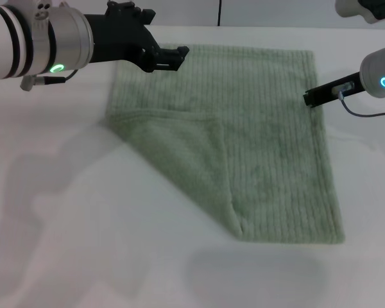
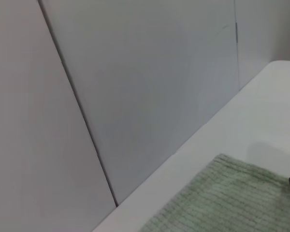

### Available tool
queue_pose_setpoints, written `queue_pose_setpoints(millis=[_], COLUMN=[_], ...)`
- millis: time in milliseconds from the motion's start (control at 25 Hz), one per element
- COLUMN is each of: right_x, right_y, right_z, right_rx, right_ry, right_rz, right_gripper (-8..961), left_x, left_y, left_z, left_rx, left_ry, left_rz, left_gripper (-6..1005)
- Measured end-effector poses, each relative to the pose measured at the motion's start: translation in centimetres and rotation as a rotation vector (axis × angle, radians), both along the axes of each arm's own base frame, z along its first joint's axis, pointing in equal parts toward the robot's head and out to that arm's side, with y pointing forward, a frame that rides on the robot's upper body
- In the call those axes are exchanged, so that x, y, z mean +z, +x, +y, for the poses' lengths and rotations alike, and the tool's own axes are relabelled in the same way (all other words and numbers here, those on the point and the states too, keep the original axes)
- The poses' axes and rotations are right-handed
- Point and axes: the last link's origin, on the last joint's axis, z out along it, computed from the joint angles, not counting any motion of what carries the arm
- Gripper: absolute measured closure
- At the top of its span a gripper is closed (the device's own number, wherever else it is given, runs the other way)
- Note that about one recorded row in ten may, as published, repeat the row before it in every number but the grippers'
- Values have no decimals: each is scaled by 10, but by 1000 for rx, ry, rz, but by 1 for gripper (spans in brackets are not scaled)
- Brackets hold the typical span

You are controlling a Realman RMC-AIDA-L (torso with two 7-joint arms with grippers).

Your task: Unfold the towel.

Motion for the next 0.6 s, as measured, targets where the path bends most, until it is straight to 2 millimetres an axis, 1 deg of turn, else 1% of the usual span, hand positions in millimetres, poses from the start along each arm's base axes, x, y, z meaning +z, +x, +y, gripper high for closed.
queue_pose_setpoints(millis=[480, 600], right_x=[-6, -6], right_y=[14, 16], right_z=[-1, -1], right_rx=[-23, -22], right_ry=[12, 15], right_rz=[-13, -16], right_gripper=[954, 954], left_x=[-20, -23], left_y=[6, 7], left_z=[-11, -12], left_rx=[-29, -39], left_ry=[-72, -80], left_rz=[32, 39], left_gripper=[155, 157])
